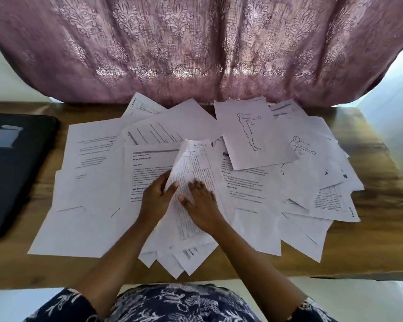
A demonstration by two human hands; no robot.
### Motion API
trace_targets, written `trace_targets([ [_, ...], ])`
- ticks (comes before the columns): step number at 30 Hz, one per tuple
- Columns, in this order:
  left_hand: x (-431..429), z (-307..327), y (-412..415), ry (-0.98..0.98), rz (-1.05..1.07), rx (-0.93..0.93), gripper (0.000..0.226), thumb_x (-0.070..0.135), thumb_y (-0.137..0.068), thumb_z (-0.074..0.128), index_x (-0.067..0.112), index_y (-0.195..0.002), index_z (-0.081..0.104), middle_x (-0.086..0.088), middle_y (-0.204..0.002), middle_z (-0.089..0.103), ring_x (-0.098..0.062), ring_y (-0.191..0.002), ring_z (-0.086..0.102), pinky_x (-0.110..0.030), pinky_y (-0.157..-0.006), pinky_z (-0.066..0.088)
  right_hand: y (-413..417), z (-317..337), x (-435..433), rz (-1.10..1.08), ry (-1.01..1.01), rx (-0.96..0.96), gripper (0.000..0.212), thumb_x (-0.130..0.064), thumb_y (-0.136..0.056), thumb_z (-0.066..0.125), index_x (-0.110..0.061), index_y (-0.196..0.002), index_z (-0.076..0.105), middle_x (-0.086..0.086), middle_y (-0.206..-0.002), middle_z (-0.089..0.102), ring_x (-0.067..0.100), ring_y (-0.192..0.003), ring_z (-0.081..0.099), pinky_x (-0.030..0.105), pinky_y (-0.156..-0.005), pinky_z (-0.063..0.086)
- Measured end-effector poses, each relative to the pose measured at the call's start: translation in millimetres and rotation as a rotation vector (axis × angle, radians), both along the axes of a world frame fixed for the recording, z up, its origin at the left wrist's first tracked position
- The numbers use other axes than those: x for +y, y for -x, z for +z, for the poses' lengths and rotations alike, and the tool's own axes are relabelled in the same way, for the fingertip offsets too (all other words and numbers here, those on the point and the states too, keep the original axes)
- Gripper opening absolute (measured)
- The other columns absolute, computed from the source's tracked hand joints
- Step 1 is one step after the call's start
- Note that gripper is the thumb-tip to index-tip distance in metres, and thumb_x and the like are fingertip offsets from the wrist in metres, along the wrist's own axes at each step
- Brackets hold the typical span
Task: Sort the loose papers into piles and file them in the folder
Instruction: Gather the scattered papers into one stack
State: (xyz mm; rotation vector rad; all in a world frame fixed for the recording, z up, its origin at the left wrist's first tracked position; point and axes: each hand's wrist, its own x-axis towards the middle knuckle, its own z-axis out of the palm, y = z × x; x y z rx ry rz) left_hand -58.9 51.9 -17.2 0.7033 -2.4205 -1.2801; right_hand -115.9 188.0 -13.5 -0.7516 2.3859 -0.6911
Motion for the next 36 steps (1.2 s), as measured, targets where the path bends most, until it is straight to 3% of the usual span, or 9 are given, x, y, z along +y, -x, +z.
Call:
trace_targets([
  [4, -51.0, 8.4, -8.7, 0.35, 0.173, -0.031, 0.045, 0.012, -0.092, 0.063, 0.009, -0.135, 0.053, -0.013, -0.137, 0.055, -0.036, -0.13, 0.048, -0.049, -0.117, 0.005, 8.1, 13.0, -1.2, 0.001, 0.192, 0.083, 0.055, -0.036, -0.102, 0.04, -0.014, -0.15, 0.026, 0.003, -0.159, 0.017, 0.018, -0.147, 0.014, 0.03, -0.117, 0.01],
  [10, -69.5, -10.4, -23.0, 0.536, 0.098, -0.263, 0.071, 0.04, -0.094, 0.054, 0.013, -0.152, 0.024, -0.015, -0.157, 0.025, -0.033, -0.146, 0.02, -0.059, -0.117, 0.009, 19.9, -8.5, -13.5, 0.228, -0.143, 0.338, 0.065, -0.048, -0.099, 0.035, -0.02, -0.153, 0.012, 0.001, -0.162, 0.001, 0.017, -0.148, -0.003, 0.052, -0.119, -0.003],
  [18, -43.3, -29.7, -11.3, 0.58, -0.078, -0.481, 0.1, 0.086, -0.069, 0.003, 0.034, -0.154, 0.009, -0.004, -0.163, -0.001, -0.031, -0.148, -0.008, -0.057, -0.115, -0.005, 115.0, 3.0, 28.5, -0.36, -0.316, 0.461, 0.06, -0.033, -0.098, 0.041, -0.006, -0.148, 0.022, 0.015, -0.157, 0.021, 0.028, -0.144, 0.021, 0.046, -0.115, 0.02],
  [21, -45.6, -30.6, -12.6, 0.553, -0.053, -0.488, 0.099, 0.085, -0.069, 0.003, 0.034, -0.154, 0.009, -0.003, -0.163, 0.001, -0.031, -0.148, -0.008, -0.056, -0.115, -0.006, 114.8, 8.6, 33.1, -0.34, -0.29, 0.569, 0.027, -0.01, -0.094, 0.039, -0.006, -0.117, 0.054, 0.016, -0.116, 0.061, 0.033, -0.105, 0.059, 0.035, -0.076, 0.044],
  [25, -47.2, -31.7, -13.7, 0.563, -0.052, -0.474, 0.098, 0.085, -0.071, 0.004, 0.034, -0.153, 0.014, -0.002, -0.162, 0.004, -0.03, -0.149, -0.005, -0.055, -0.115, -0.006, 79.3, 29.6, 20.5, -0.335, -0.152, 0.664, 0.01, -0.003, -0.083, 0.05, -0.006, -0.079, 0.058, 0.015, -0.069, 0.064, 0.034, -0.064, 0.062, 0.025, -0.048, 0.024],
  [28, -48.3, -30.0, -13.5, 0.533, -0.053, -0.464, 0.095, 0.083, -0.072, 0.008, 0.034, -0.153, 0.016, -0.001, -0.162, 0.005, -0.028, -0.149, -0.005, -0.05, -0.116, -0.007, 33.4, 29.2, 0.1, -0.19, -0.027, 0.794, 0.015, -0.01, -0.071, 0.074, -0.012, -0.063, 0.061, 0.004, -0.056, 0.063, 0.025, -0.044, 0.059, 0.021, -0.042, 0.04],
  [30, -48.8, -30.7, -13.0, 0.492, -0.038, -0.44, 0.086, 0.079, -0.079, 0.018, 0.034, -0.152, 0.022, 0.001, -0.162, 0.008, -0.025, -0.149, -0.002, -0.047, -0.116, -0.007, 4.8, 20.3, -8.5, -0.042, 0.077, 0.873, 0.014, -0.013, -0.065, 0.083, -0.012, -0.067, 0.069, 0.003, -0.067, 0.07, 0.02, -0.051, 0.065, 0.032, -0.056, 0.058],
  [33, -54.9, -29.1, -10.6, 0.413, -0.001, -0.377, 0.052, 0.05, -0.1, 0.036, 0.031, -0.148, 0.034, 0.002, -0.16, 0.02, -0.022, -0.149, 0.008, -0.047, -0.118, 0.002, -29.1, -4.0, -11.9, 0.138, 0.125, 0.819, 0.018, -0.021, -0.072, 0.079, -0.012, -0.087, 0.074, 0.004, -0.098, 0.074, 0.014, -0.085, 0.072, 0.05, -0.091, 0.052],
  [36, -64.5, -7.5, -11.8, -0.12, 0.145, -0.15, 0.041, 0.037, -0.104, 0.034, 0.025, -0.14, 0.048, 0.002, -0.151, 0.038, -0.017, -0.143, 0.029, -0.036, -0.118, 0.017, -51.6, -23.7, -9.6, 0.426, 0.061, 0.685, 0.032, -0.033, -0.085, 0.063, -0.019, -0.113, 0.067, 0.004, -0.125, 0.064, 0.02, -0.118, 0.06, 0.058, -0.103, 0.038],
])
